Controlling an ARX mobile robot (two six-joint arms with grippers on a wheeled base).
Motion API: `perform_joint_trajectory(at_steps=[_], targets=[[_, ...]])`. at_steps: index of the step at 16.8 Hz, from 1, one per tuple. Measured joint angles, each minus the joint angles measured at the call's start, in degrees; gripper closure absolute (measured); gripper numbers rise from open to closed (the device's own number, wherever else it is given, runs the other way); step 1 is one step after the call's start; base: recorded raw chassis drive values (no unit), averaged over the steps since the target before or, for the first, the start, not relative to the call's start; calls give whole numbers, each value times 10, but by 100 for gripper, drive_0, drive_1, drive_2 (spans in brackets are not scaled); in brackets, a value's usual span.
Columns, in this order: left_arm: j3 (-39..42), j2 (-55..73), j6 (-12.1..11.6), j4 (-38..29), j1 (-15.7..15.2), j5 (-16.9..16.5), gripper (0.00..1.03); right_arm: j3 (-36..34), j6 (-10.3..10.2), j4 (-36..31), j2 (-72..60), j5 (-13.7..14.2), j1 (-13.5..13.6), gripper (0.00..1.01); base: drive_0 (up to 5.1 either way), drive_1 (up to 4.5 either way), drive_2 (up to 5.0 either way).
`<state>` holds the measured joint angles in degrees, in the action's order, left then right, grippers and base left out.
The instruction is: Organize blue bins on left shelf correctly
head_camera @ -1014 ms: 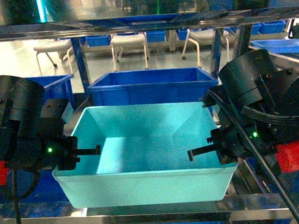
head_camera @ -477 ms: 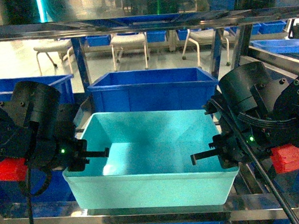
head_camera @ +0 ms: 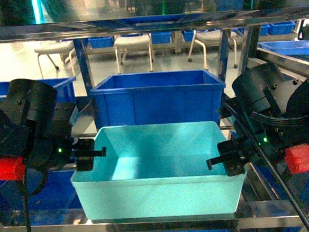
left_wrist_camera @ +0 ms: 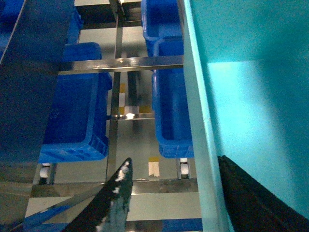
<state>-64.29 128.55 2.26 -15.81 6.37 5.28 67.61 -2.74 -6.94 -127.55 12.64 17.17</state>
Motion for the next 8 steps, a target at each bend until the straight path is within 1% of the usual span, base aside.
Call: perform_joint_trajectory(at_steps=[2,3,4,5,6,7,8], targets=[[0,0,-1,1,0,1,28,0,0,-1,0,6,0,27,0,0,0],[0,0,-2,0,-2,1,20,0,0,-1,0,6,0,19,0,0,0],[10,-3,-5,-22,-2,8,10,0,1,-7,0,5,0,10,0,0,0],[44,-27,-10,-54,-2,17,3,-10,8,-35,4,-7,1,1,0,0,0],[81,-58,-10,-87,-3,21,5,-26,15,-54,15,-20,5,4,0,0,0],[111,-88,-12,-119,-6,34,5,-41,18,-62,31,-26,10,3,0,0,0],[126,-107,-11,-125,-9,33,5,-50,24,-73,42,-33,15,3,0,0,0]])
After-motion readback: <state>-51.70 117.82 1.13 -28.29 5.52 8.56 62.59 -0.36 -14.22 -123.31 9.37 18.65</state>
